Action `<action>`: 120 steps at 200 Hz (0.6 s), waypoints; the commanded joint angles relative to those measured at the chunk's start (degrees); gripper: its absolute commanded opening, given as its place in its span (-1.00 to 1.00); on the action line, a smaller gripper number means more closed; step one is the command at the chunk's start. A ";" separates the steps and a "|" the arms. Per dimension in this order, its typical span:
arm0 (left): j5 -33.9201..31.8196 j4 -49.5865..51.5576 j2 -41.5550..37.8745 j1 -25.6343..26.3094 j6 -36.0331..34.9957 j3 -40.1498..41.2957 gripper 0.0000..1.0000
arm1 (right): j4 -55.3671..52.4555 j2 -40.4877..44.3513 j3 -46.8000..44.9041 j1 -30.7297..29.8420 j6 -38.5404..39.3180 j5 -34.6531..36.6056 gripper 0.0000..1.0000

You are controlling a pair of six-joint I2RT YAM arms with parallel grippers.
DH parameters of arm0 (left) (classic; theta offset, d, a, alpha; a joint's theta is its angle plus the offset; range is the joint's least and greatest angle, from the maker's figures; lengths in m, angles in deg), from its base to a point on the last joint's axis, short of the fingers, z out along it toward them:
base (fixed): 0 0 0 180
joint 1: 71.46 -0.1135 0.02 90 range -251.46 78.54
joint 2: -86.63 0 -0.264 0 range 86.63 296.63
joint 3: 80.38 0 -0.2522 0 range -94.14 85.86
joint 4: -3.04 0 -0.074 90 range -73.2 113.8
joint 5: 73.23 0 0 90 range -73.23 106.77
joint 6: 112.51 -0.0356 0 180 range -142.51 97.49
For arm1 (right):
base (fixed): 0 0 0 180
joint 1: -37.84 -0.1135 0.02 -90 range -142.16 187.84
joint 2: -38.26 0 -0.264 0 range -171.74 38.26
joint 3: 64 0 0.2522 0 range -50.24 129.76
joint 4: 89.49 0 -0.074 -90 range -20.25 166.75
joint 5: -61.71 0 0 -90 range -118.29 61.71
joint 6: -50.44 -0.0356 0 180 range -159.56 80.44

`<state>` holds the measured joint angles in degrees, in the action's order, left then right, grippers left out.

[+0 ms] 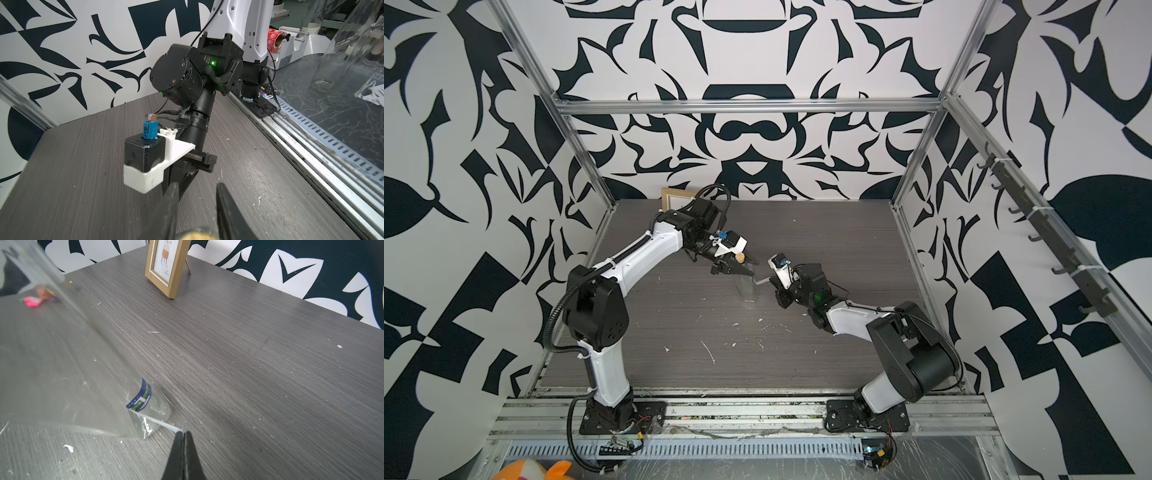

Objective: Remove the label from the bottle
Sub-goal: Tear open the label from the bottle.

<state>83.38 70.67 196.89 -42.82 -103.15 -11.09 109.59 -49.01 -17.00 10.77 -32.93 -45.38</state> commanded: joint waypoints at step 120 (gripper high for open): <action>-0.07 6.87 2.51 0.45 0.83 1.74 -1.00 | 4.00 0.18 0.74 2.22 -0.88 3.90 -1.00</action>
<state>84.03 70.74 196.98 -42.55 -103.37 -11.09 110.49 -49.05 -17.00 11.79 -33.19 -45.00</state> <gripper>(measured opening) 0.318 0.046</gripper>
